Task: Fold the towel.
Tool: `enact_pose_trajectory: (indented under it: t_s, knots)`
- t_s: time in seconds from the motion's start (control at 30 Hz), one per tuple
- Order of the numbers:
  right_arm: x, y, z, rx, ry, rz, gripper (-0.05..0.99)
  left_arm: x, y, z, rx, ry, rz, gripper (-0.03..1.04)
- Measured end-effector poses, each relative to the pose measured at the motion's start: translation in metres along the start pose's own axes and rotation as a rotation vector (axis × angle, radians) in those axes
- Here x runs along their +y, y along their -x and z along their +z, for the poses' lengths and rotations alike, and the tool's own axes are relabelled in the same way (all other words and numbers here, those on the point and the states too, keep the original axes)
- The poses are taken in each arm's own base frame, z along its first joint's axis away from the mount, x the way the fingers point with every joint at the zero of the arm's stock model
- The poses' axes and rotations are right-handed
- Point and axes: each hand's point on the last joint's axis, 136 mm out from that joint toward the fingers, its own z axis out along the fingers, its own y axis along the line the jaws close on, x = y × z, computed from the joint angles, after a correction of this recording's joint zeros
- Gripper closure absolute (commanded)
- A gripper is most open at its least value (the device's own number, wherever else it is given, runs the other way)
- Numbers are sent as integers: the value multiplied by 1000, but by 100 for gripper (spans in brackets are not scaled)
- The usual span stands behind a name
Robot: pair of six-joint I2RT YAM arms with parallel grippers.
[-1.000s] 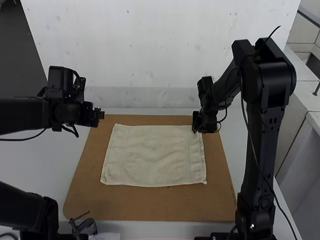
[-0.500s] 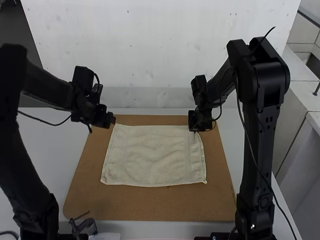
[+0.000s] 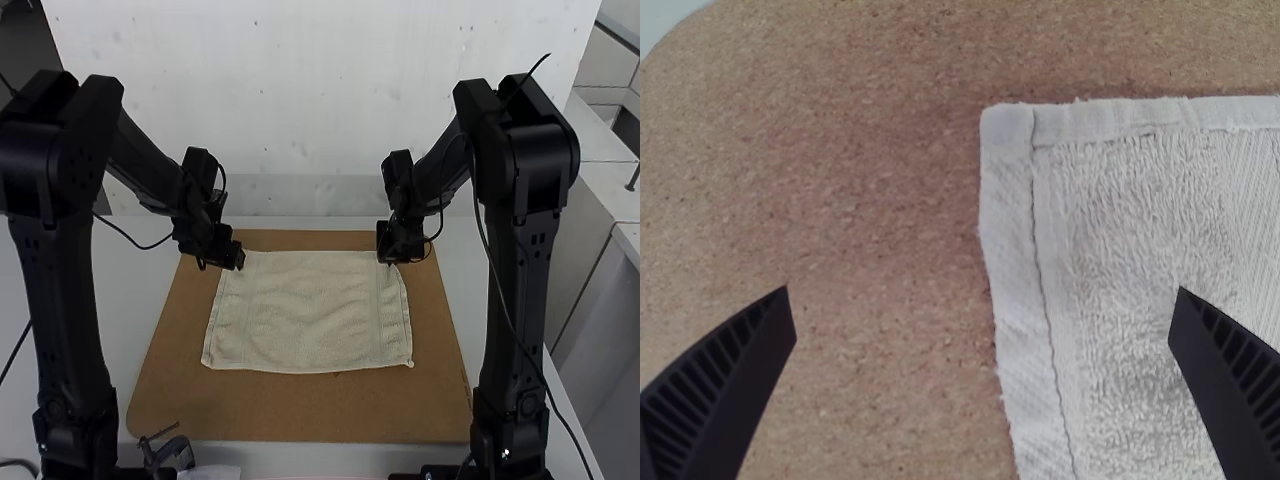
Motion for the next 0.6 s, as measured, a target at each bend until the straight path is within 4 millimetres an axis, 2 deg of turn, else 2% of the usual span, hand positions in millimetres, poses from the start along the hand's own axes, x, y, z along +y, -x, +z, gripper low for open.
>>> enact_pose_trajectory:
  t_s: [0.13,0.2,0.27,0.4,0.6]
  knots:
    - [0,0,0,0,0,0,92,0,6,9,2,-1,-2,6]
    - [0,0,0,0,0,0,92,0,9,10,-2,-2,-4,15]
    - [0,0,0,0,0,0,92,-3,11,12,0,-19,-7,35]
    - [0,0,0,-2,-3,-1,92,-13,8,12,43,-77,-29,100]
    - [-1,1,0,-5,-2,-1,92,-20,0,7,111,-115,-47,99]
